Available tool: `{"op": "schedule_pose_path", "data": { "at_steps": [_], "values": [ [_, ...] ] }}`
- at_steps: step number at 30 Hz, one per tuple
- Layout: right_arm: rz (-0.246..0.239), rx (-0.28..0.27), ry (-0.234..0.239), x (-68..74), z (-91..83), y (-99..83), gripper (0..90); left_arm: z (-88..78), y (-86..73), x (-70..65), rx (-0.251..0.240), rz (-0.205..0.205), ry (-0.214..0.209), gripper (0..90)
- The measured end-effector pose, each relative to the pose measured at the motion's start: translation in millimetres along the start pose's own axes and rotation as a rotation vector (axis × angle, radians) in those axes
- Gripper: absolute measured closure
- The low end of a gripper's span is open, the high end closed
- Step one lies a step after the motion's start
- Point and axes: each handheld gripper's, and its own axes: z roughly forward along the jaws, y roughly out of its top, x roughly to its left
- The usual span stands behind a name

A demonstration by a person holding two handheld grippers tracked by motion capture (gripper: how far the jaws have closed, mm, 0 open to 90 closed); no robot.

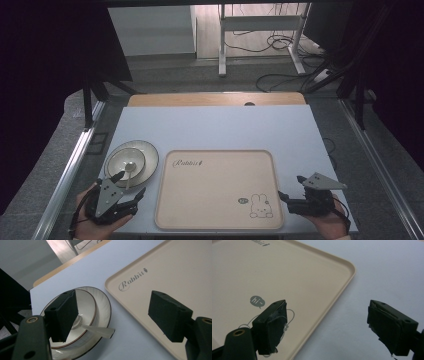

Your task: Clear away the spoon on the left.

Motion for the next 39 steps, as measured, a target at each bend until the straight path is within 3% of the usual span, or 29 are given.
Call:
{"op": "schedule_pose_path", "data": {
  "at_steps": [9, 20, 26, 39],
  "values": [
    [-0.001, 0.005, -0.002, 0.2, 0.6, -0.4, 16.8, 0.1, -14.8, 6.6, 0.023, 0.005, 0.026, 27.7],
    [-0.004, 0.009, -0.001, 0.1, 1.0, -0.8, 16.8, 5.6, -23.5, 10.3, 0.061, 0.034, 0.004, 42.9],
    [-0.005, 0.011, 0.0, 0.1, 1.4, -0.9, 16.8, 5.1, -24.4, 10.4, 0.058, 0.043, 0.02, 49.3],
    [-0.005, 0.016, -0.003, 0.0, 1.9, -1.2, 16.8, 5.9, -26.7, 11.1, 0.069, 0.06, 0.021, 74.2]
  ]
}}
